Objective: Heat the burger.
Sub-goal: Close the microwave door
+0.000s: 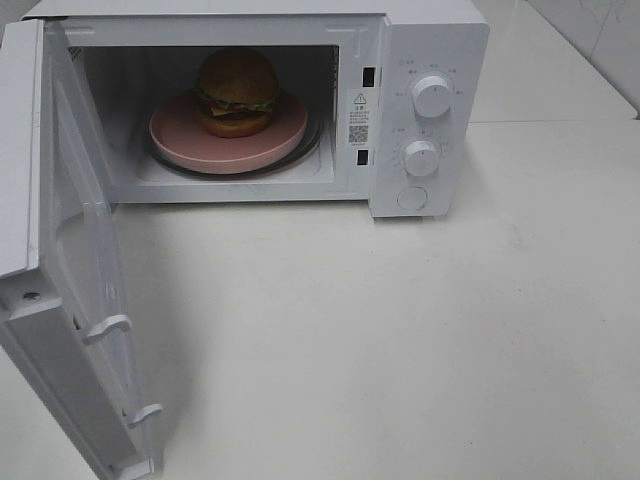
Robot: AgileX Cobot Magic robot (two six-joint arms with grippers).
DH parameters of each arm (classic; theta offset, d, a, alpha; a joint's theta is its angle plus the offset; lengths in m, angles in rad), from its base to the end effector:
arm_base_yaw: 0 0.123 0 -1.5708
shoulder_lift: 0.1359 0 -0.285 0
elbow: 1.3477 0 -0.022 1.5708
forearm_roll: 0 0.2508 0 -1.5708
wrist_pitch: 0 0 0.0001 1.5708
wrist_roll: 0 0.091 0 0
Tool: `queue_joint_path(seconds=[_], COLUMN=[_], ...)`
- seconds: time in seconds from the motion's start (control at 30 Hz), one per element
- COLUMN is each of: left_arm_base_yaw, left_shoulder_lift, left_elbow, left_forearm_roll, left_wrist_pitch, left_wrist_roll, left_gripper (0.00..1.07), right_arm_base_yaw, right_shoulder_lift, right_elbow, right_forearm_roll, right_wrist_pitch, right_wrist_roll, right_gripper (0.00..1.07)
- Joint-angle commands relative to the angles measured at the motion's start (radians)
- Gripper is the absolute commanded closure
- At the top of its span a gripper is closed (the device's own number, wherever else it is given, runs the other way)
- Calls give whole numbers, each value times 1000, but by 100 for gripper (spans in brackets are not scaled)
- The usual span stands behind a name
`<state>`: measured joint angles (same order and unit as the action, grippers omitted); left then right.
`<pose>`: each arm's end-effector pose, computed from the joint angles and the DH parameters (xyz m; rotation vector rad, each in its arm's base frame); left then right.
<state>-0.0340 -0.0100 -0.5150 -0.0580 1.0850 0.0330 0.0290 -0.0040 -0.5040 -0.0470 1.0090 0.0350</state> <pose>-0.0094 -0.0044 0.2795 0.0728 2.0417 -0.0700 -0.0038 -0.0037 0.2827 0.0069 1.9838 -0.0142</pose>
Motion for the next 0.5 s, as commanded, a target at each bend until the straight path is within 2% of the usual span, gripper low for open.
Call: queue_joint_path(seconds=[0.03,0.5], left_arm_base_yaw=[-8,-8], left_shoulder_lift=[-13,-13], left_elbow=[-2,-2], left_forearm_roll=[-3,-3], left_wrist_pitch=[-15,-15], left_wrist_roll=[-4,-4], left_gripper=[7,7], right_arm_base_yaw=[-6,-6], right_shoulder_lift=[-27,-27], right_elbow=[3,3], right_forearm_roll=[0,0], right_wrist_pitch=[-13,-13], right_wrist_roll=[-9,-10], right_gripper=[31,32])
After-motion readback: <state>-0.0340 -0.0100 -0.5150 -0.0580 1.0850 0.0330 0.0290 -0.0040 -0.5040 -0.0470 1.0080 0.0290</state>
